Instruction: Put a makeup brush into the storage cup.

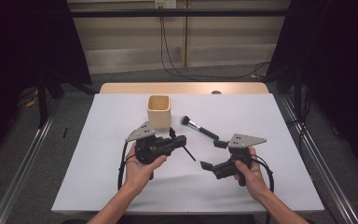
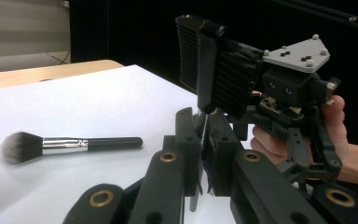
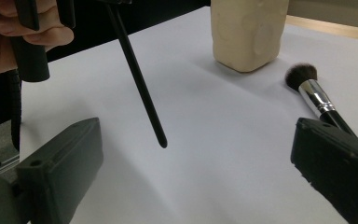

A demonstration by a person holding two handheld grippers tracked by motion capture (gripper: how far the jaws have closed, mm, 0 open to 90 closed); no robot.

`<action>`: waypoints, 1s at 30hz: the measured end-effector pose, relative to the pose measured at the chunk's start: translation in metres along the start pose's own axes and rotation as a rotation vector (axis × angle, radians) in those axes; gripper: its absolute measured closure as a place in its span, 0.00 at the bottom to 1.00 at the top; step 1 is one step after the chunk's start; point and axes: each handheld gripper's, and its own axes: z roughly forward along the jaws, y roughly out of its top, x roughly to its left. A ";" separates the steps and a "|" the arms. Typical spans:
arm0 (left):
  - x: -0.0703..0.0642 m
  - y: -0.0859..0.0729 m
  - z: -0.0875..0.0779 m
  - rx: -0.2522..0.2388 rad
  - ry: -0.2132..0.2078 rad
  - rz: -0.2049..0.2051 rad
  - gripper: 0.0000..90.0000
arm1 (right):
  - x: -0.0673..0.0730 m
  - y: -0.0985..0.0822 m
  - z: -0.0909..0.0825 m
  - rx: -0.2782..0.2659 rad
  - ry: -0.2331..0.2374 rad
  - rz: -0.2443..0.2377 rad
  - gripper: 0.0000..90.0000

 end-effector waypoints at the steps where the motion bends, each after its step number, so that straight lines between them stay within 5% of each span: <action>1: 0.000 0.000 -0.001 0.001 -0.001 -0.003 0.95 | -0.001 0.001 -0.001 -0.003 0.001 0.001 0.03; 19: 0.009 0.010 -0.022 0.085 0.055 -0.002 0.95 | -0.005 -0.003 -0.020 -0.070 -0.143 -0.023 0.04; 30: 0.014 0.011 -0.032 0.136 0.079 -0.001 0.95 | -0.009 -0.013 -0.040 -0.097 -0.205 0.002 0.04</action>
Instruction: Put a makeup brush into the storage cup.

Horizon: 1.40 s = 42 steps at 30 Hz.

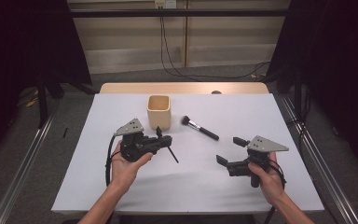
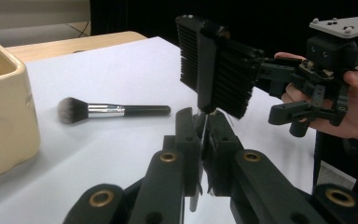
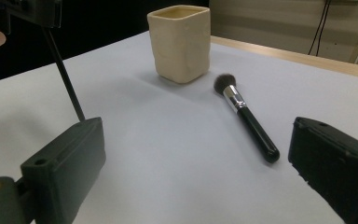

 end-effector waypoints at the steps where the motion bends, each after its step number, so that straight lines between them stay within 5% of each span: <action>1: 0.000 0.000 -0.001 0.000 0.002 0.001 0.95 | 0.000 0.000 -0.001 0.001 -0.004 0.001 0.04; 11: 0.006 0.009 -0.009 0.041 0.026 0.030 0.95 | -0.005 -0.009 -0.017 -0.012 -0.033 0.024 0.04; 24: 0.025 0.030 -0.033 0.027 0.076 0.035 0.95 | -0.011 -0.022 -0.037 -0.053 -0.089 0.057 0.03; 34: 0.041 0.042 -0.042 0.033 0.133 0.030 0.95 | -0.017 -0.029 -0.041 -0.103 -0.177 0.071 0.02; 42: 0.055 0.061 -0.046 0.029 0.157 0.041 0.95 | -0.017 -0.032 -0.040 -0.097 -0.196 0.050 0.01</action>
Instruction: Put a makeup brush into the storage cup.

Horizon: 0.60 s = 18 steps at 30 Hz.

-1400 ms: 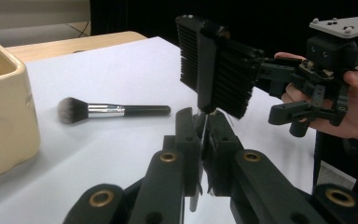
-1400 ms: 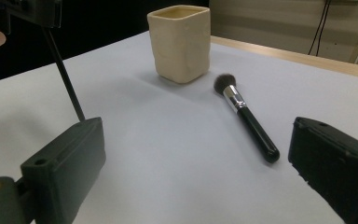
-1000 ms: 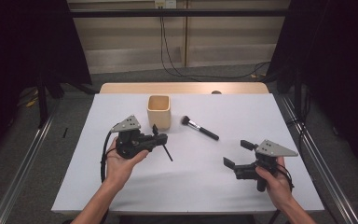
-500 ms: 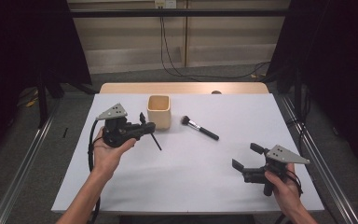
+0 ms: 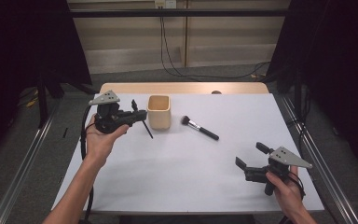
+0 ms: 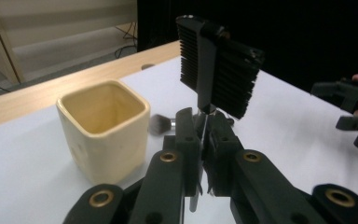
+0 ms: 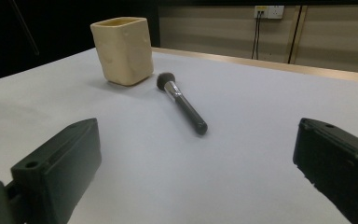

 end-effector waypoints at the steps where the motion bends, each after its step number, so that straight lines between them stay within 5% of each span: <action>1: 0.001 0.001 0.000 -0.007 0.001 -0.001 0.95 | 0.000 0.000 0.000 0.002 0.006 0.002 0.01; 18: 0.022 0.028 0.006 -0.105 0.076 -0.024 0.95 | 0.000 0.000 0.000 0.003 0.014 0.011 0.00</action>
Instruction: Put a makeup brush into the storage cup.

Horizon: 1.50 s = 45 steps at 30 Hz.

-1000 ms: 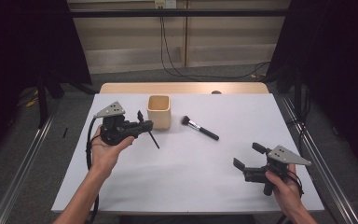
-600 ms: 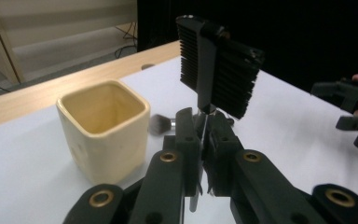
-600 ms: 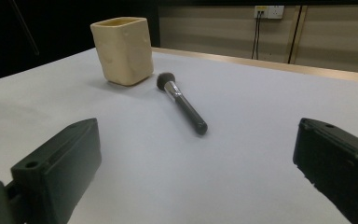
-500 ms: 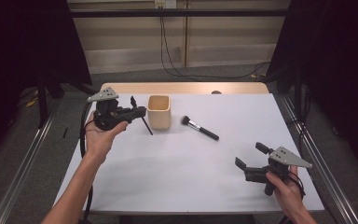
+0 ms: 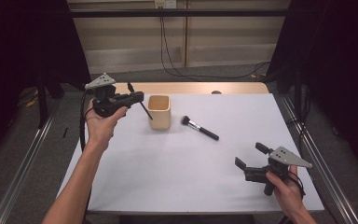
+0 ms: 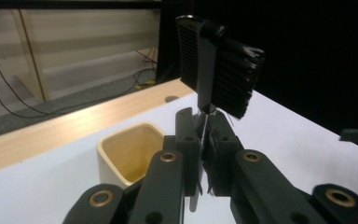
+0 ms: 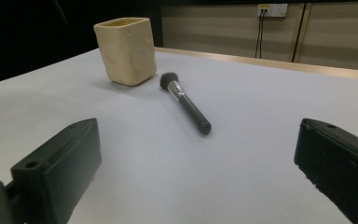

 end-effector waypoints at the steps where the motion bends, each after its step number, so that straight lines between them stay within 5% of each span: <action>1: 0.001 0.001 0.000 -0.006 0.007 0.001 0.95 | 0.000 0.000 0.000 0.001 0.000 0.001 0.00; 18: 0.014 0.006 0.019 -0.054 0.074 0.004 0.95 | 0.001 0.000 -0.001 -0.003 0.005 0.004 0.00; 45: 0.025 -0.001 0.055 0.010 0.099 0.010 0.95 | 0.002 -0.001 0.000 0.010 0.025 -0.002 0.00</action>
